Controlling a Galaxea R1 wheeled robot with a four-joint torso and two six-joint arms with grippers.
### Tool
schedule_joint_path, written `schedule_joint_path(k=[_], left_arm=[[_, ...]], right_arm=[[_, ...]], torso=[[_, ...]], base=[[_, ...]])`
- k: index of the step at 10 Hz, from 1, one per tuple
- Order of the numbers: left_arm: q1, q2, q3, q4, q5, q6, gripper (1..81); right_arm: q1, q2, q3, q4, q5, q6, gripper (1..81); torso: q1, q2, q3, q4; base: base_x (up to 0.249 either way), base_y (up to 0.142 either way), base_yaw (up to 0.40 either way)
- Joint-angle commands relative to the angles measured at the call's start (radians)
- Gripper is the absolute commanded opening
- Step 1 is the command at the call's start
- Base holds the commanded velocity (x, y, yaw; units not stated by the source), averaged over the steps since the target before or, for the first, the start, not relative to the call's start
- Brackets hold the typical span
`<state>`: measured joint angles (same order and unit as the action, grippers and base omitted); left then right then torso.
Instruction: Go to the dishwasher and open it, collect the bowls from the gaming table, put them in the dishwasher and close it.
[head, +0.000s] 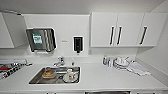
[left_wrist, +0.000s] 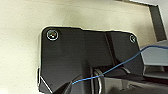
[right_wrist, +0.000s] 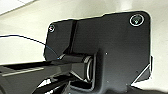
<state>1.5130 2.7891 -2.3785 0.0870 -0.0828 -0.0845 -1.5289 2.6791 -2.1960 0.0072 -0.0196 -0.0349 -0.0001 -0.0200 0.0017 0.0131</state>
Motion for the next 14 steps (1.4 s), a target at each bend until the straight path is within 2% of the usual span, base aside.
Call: schedule_joint_path(k=[1, 4, 5, 6, 8, 9, 11, 12, 13, 14], left_arm=[[-0.053, -0.165, 0.193, 0.011, 0.031, -0.006, 81.1], [-0.053, -0.322, 0.357, 0.008, -0.031, -0.006, 81.1], [-0.053, -0.365, 0.404, 0.01, -0.043, -0.006, 81.1], [-0.053, -0.42, 0.467, 0.01, -0.075, -0.006, 81.1], [-0.061, -0.555, 0.617, 0.013, -0.13, -0.008, 81.1], [-0.07, -0.618, 0.681, 0.013, -0.149, -0.008, 81.1], [-0.107, -0.75, 0.827, 0.01, -0.149, -0.011, 81.1], [-0.128, -0.805, 0.886, 0.01, -0.149, -0.009, 81.1], [-0.156, -0.87, 0.95, 0.01, -0.149, -0.011, 81.1], [-0.182, -0.926, 1.013, 0.01, -0.149, -0.011, 81.1]], right_arm=[[0.045, -0.11, 0.166, 0.004, -0.049, 0.004, 81.1], [0.065, -0.31, 0.452, 0.031, -0.048, 0.029, 81.1], [0.08, -0.373, 0.539, 0.033, -0.048, 0.029, 81.1], [0.101, -0.453, 0.645, 0.031, -0.046, 0.03, 81.1], [0.15, -0.592, 0.824, 0.033, -0.048, 0.03, 81.1], [0.175, -0.646, 0.887, 0.033, -0.046, 0.03, 81.1], [0.232, -0.735, 0.995, 0.034, -0.046, 0.032, 81.1], [0.265, -0.763, 1.021, 0.048, -0.046, 0.032, 81.1], [0.295, -0.781, 1.026, 0.069, -0.046, 0.032, 81.1], [0.324, -0.787, 1.024, 0.099, -0.046, 0.032, 81.1]], torso=[[0.0, 0.0, 0.0, 0.0], [0.0, 0.0, 0.0, 0.0], [0.064, -0.1, 0.0, 0.0], [0.066, -0.103, 0.0, 0.0], [0.091, -0.145, -0.075, 0.0], [0.108, -0.174, -0.103, 0.0], [0.147, -0.237, -0.162, 0.0], [0.169, -0.271, -0.178, 0.0], [0.192, -0.308, -0.136, 0.0], [0.209, -0.333, -0.156, 0.0]], base=[[0.0, 0.0, 0.0], [0.0, 0.0, 0.0], [0.0, 0.0, 0.0], [0.0, 0.0, 0.0], [0.0, 0.0, 0.0], [0.0, 0.0, 0.0], [0.0, 0.0, 0.0], [0.0, 0.0, 0.0], [0.0, 0.0, 0.0], [0.0, 0.0, 0.0]])
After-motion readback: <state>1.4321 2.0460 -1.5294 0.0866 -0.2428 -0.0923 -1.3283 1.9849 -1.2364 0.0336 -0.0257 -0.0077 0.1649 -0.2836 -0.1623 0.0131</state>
